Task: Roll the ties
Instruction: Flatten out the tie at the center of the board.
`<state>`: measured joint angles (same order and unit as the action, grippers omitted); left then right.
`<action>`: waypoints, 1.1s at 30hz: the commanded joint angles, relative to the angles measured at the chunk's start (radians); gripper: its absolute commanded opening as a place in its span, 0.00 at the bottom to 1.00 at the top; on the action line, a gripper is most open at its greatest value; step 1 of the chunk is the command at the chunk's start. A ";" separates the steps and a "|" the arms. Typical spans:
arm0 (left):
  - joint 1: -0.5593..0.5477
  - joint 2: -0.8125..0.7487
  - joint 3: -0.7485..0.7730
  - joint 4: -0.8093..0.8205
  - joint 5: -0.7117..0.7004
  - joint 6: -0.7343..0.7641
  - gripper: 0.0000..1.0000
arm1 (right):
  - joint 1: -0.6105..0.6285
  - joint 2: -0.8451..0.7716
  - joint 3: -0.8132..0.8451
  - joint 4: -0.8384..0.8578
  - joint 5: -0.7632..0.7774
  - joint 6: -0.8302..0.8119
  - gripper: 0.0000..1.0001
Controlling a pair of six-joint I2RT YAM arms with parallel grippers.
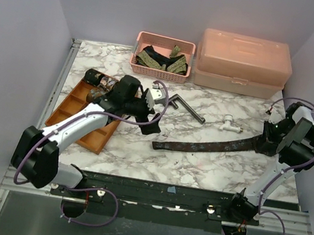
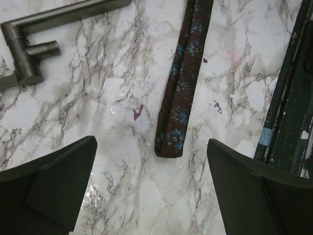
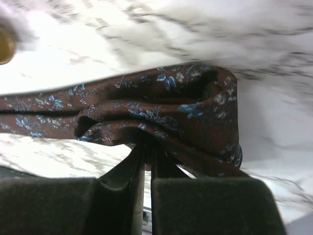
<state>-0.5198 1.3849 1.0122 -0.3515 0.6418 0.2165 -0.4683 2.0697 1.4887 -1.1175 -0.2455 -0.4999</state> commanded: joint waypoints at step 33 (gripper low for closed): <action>0.408 -0.255 -0.097 -0.034 0.157 -0.417 0.98 | 0.810 -0.447 -0.273 0.223 -0.192 -0.395 0.81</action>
<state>-0.1425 1.1759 0.9085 -0.2871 0.7322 -0.2279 0.2443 1.6375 1.2720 -1.0054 -0.4431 -0.8509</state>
